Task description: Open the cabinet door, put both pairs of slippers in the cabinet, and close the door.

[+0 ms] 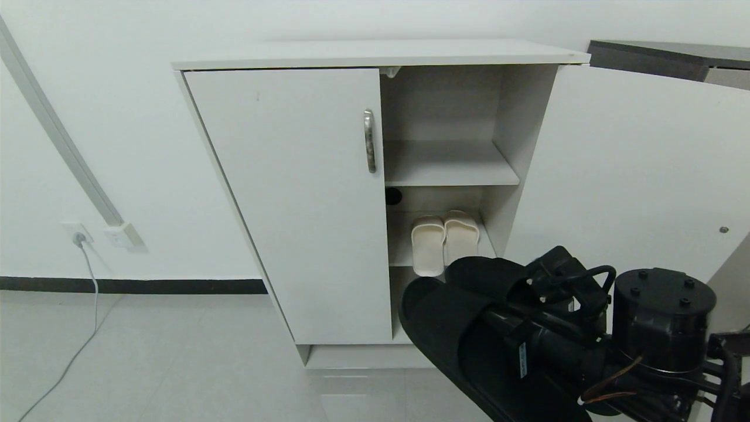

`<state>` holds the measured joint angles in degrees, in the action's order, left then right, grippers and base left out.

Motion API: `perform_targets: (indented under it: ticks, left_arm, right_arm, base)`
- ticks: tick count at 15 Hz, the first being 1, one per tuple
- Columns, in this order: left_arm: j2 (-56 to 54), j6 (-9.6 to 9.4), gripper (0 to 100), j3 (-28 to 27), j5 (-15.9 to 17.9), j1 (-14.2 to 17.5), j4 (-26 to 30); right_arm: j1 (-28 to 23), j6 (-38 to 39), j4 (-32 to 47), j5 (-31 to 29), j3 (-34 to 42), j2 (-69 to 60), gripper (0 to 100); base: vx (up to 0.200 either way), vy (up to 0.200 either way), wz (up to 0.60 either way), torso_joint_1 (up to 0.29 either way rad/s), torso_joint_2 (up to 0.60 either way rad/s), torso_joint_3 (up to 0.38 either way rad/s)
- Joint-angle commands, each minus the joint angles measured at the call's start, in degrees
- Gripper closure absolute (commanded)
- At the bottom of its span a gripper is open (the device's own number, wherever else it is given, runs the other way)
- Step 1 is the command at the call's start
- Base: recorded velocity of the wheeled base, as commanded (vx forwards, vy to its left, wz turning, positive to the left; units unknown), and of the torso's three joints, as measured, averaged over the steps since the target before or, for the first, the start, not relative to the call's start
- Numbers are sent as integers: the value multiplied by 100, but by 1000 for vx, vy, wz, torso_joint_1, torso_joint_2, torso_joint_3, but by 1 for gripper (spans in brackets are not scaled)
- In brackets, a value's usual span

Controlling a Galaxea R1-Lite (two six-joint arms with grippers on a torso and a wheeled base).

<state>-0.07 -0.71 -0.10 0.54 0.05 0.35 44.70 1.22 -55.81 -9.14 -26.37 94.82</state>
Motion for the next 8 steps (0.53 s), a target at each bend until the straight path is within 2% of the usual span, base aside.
perform_targets:
  ticks: [1, 4, 5, 6, 8]
  left_arm:
    - [7, 0, 100, 1, -1, 4, 0]
    - [7, 0, 100, 1, -1, 4, 0]
    - [7, 0, 100, 1, -1, 4, 0]
    - [7, 0, 100, 1, -1, 4, 0]
    - [7, 0, 100, 1, -1, 4, 0]
  right_arm:
    - [3, -16, 0, 0, 9, 37, 100]
    - [21, -34, -71, -61, -9, 204, 100]
    - [100, 19, -71, -325, -176, 336, 100]
    - [179, 133, 26, -914, -536, 634, 100]
    - [381, 388, 281, -1626, -1125, 986, 100]
  base:
    - [0, 0, 0, 0, 0, 0]
    - [0, 0, 0, 0, 0, 0]
    - [0, 0, 0, 0, 0, 0]
    - [0, 0, 0, 0, 0, 0]
    - [0, 0, 0, 0, 0, 0]
